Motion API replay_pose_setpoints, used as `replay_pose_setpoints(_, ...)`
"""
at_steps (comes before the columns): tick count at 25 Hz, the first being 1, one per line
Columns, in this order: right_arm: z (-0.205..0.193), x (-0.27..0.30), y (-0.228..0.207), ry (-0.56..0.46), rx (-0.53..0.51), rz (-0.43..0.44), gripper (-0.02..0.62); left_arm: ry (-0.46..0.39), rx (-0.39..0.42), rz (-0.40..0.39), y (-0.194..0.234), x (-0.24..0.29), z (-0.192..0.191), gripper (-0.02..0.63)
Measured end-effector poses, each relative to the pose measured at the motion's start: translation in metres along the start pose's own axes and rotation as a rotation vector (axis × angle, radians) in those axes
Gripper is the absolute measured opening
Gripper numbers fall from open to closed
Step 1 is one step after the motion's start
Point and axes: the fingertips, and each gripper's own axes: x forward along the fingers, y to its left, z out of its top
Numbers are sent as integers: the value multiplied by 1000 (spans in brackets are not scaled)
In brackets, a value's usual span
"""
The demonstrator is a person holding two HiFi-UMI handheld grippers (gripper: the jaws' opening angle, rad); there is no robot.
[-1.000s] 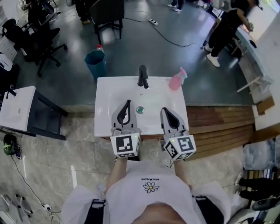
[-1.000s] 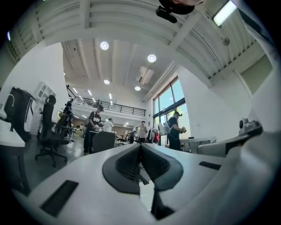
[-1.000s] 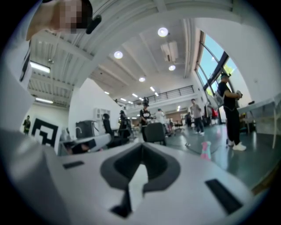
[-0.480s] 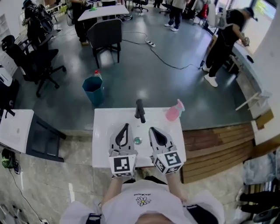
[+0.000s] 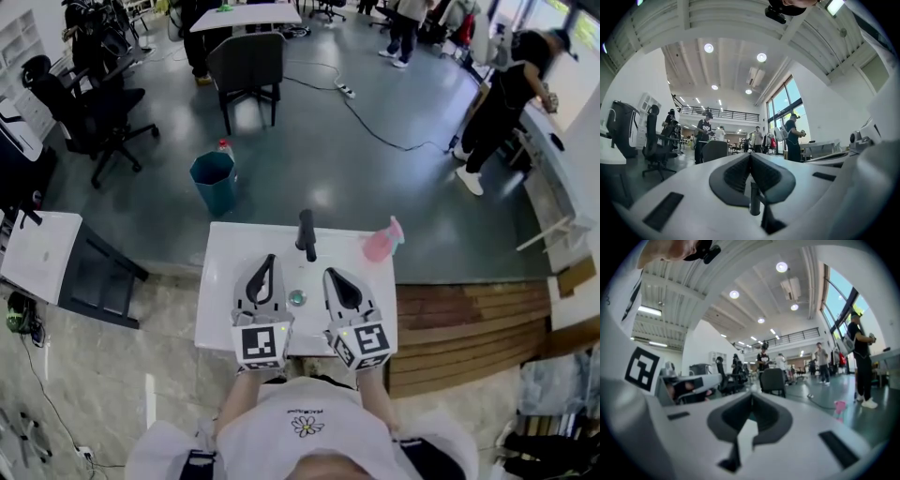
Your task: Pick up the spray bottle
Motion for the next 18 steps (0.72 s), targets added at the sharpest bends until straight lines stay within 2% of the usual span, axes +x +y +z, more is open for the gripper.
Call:
replay_pose_setpoints(4,4,-4,-6,-11,-2,2,29,16,-23,12,-2,3,-5,20)
replay_pose_setpoints(7,11,-15,-20,-33,-11,-38,29,12,-18,-9,-14,9,-3,20)
replay_pose_setpoints(12,23,-64,-50,-46,6,-209,29,38,-16,-159,-64,21,8,20)
replay_pose_setpoints(15,37,-86,-79,-68,-25,-289,29,-13,-7,-221,-95,36,21,20)
replay_pose_setpoints(18,41,-107,-100,-73,-39,-365,29,-21,-12,-283,-124,47,22,20)
